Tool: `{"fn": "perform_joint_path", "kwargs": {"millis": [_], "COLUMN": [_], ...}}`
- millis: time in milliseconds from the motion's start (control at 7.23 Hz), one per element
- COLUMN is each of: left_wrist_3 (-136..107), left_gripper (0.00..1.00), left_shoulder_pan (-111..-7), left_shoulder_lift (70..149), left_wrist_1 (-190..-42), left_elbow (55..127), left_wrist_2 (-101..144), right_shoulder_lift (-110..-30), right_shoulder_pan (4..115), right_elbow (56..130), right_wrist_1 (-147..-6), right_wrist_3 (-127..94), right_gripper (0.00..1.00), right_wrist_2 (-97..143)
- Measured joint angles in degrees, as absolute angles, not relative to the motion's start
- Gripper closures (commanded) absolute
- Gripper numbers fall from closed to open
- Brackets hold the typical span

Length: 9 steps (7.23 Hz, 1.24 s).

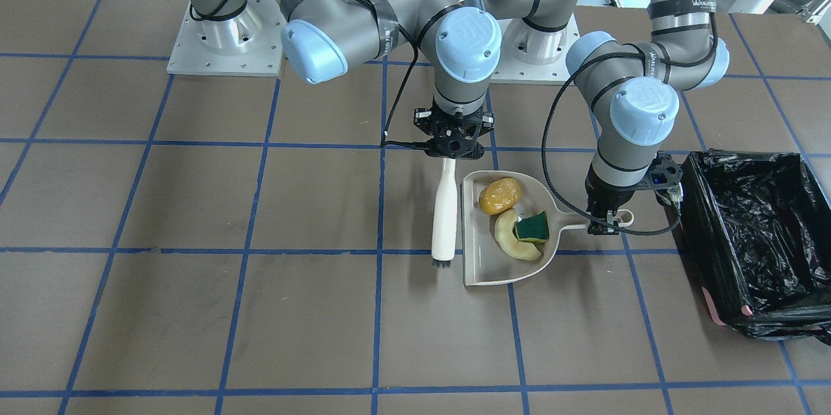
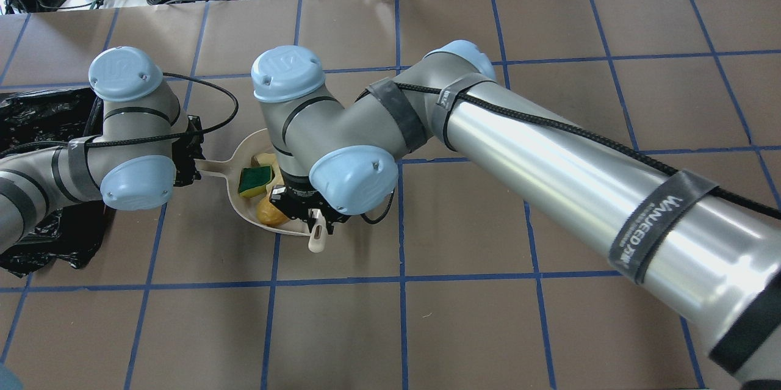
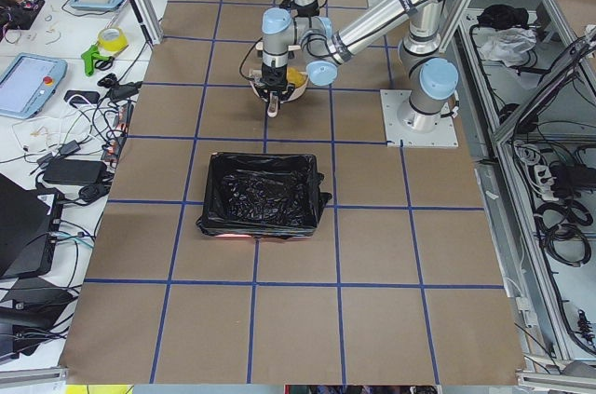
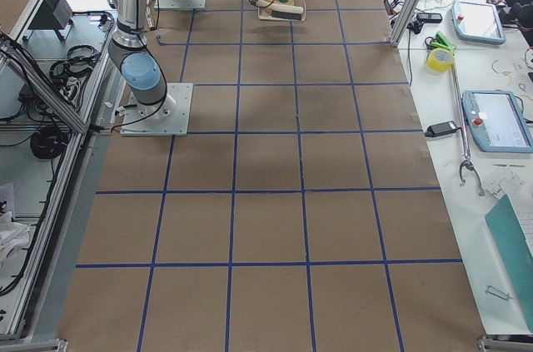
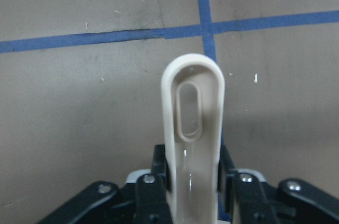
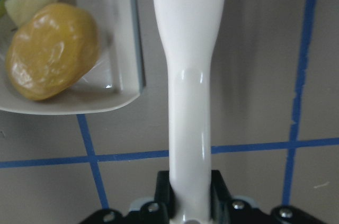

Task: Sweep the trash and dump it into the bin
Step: 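Sweep the yellow potato into the dustpan with the right gripper's brush, then tip the dustpan over the black bin with the left gripper while the right withdraws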

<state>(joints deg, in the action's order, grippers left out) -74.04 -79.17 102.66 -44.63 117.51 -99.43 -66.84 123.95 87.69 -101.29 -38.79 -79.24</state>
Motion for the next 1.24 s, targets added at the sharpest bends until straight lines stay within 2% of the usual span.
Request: {"fn": "perform_joint_path", "kwargs": {"millis": [277, 691, 968, 1245], "left_wrist_3": [-73.58, -72.64, -67.68, -58.22], "left_gripper": [1.0, 1.0, 1.0, 1.0], "left_shoulder_pan": [-78.74, -76.76, -71.59, -63.04], "left_shoulder_lift": [102.57, 102.13, 101.81, 101.31], "left_wrist_1": [-47.56, -64.64, -69.31, -73.02], "left_elbow": [115.03, 101.21, 95.14, 92.42], "left_wrist_2": [-95.15, -89.76, -85.19, -81.77], "right_shoulder_lift": [-72.19, -74.54, -74.54, -73.82], "right_shoulder_pan": [116.21, 101.18, 90.88, 82.57], "right_elbow": [89.55, 91.38, 91.47, 91.55], "right_wrist_1": [-95.18, -93.48, -93.88, -94.13], "right_wrist_3": [-30.0, -13.91, -3.0, 5.93], "right_gripper": [0.98, 0.99, 1.0, 1.0], "right_wrist_2": [-83.5, -90.04, -91.65, -93.62]}}
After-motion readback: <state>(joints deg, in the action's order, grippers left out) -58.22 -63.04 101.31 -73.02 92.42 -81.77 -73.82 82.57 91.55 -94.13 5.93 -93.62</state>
